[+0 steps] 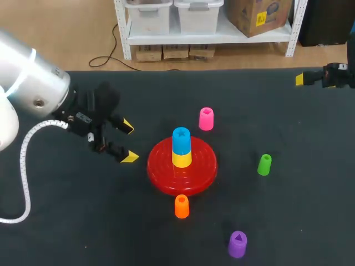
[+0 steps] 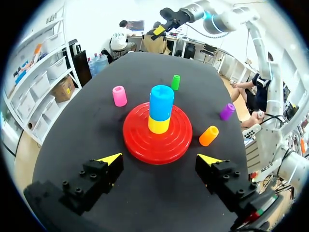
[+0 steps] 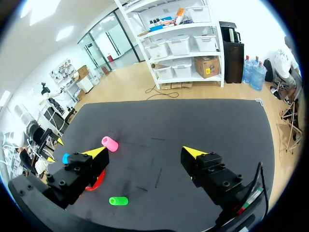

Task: Pick up and stack the cylinders on the red base in this order: pink,purple,orange,green

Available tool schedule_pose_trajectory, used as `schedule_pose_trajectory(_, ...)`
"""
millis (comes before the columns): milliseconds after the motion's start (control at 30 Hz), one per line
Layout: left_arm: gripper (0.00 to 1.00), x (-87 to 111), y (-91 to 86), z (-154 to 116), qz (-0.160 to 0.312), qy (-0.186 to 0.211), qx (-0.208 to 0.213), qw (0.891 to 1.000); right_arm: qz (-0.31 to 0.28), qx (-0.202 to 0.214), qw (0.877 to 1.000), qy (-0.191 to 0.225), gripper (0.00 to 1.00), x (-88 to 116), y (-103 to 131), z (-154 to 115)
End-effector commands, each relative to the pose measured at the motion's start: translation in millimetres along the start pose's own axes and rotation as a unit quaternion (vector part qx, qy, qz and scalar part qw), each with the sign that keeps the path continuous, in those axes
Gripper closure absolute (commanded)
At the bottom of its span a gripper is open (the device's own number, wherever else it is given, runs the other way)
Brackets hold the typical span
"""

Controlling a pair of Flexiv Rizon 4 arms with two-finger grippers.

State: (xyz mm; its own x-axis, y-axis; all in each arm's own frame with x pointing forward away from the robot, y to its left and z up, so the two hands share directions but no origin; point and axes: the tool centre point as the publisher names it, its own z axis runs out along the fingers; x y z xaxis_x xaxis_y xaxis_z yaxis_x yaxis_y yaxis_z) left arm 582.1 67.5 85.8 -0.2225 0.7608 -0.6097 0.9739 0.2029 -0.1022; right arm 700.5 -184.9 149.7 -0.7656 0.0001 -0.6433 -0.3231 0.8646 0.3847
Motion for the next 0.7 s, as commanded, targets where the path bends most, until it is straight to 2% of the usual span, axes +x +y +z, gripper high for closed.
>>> schedule_pose_trajectory(33, 0.00, -0.4, 0.9, 0.4, 0.000, 0.002, 0.001, 1.000, 0.000, 0.000, 1.000, 0.000, 0.00, 0.1, -0.1, -0.2)
schedule_pose_trajectory(433, 0.00, -0.4, 0.9, 0.4, 0.000, 0.002, 0.001, 1.000, 0.000, 0.000, 1.000, 0.000, 0.00, 0.1, -0.1, -0.2)
schedule_pose_trajectory(500, 0.00, -0.4, 0.9, 0.4, 0.000, 0.002, 0.001, 1.000, 0.001, 0.006, 1.000, 0.013, 0.00, -4.5, 0.9, 3.3)
schedule_pose_trajectory(600, 0.00, -0.4, 0.9, 0.4, 0.000, 0.002, 0.001, 1.000, -0.016, 0.013, 0.999, 0.026, 0.00, -15.1, 11.9, 11.2)
schedule_pose_trajectory(700, 0.00, -0.4, 0.9, 0.4, 0.000, 0.002, 0.001, 1.000, -0.061, 0.042, 0.996, 0.048, 0.00, -25.4, 30.2, 25.0)
